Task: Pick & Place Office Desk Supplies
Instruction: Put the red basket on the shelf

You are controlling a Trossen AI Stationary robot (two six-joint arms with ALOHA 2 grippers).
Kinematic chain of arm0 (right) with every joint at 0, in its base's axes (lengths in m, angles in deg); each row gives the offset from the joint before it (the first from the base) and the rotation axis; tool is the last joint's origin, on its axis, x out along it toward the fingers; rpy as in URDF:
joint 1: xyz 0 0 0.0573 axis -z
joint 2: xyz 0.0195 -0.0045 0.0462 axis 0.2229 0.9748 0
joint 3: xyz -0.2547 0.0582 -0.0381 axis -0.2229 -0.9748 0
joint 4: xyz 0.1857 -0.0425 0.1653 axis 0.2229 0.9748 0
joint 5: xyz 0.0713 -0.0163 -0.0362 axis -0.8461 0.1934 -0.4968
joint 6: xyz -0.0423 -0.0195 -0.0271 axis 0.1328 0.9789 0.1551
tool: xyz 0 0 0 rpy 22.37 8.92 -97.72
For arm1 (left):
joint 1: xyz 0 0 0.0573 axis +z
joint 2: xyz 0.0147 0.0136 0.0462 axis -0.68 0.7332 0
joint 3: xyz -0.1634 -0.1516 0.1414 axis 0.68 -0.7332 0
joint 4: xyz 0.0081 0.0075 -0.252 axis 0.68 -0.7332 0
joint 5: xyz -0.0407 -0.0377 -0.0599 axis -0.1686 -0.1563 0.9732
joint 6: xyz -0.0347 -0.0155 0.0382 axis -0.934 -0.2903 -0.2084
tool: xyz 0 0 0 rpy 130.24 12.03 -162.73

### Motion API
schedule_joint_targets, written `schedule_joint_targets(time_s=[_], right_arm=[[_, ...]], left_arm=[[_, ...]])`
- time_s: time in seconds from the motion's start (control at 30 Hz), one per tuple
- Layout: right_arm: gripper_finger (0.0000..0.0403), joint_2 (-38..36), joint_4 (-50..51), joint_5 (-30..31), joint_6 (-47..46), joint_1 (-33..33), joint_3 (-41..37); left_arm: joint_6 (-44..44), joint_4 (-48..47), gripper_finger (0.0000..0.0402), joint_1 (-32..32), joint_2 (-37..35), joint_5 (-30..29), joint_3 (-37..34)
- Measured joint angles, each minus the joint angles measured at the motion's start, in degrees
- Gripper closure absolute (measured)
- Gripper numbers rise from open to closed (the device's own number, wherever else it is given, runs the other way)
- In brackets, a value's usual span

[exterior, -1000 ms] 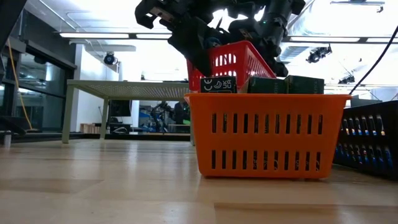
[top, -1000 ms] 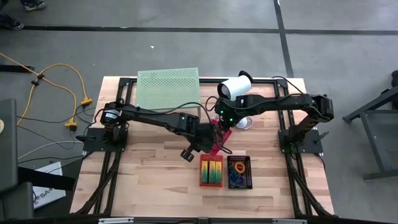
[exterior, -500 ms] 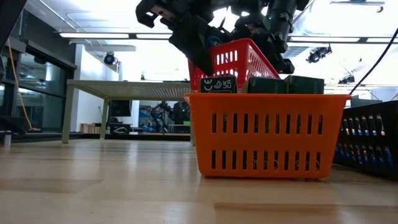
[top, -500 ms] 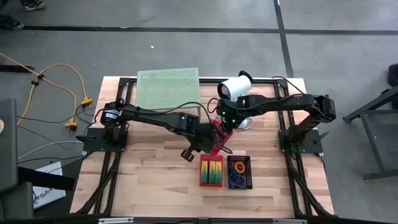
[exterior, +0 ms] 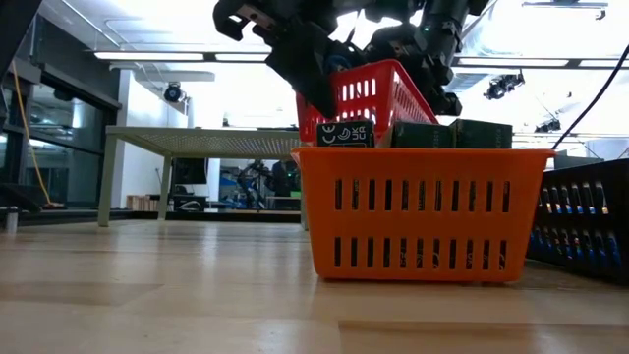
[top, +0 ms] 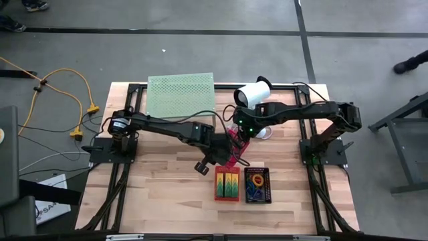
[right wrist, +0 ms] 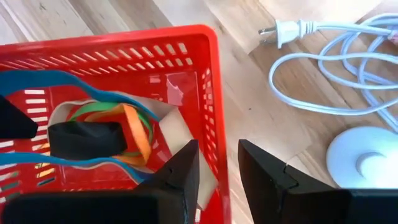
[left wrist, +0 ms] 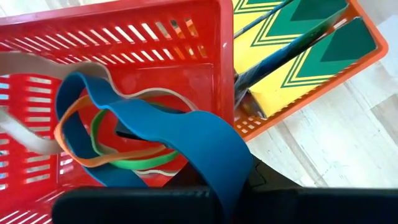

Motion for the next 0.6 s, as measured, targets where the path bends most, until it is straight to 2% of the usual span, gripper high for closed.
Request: schedule_joint_targets(time_s=[0.6], right_arm=[[0.0304, -1.58, 1.00, 1.36, 1.25, -0.01, 0.00]], left_arm=[[0.69, 0.79, 0.0401, -0.08, 0.00, 0.02, 0.00]])
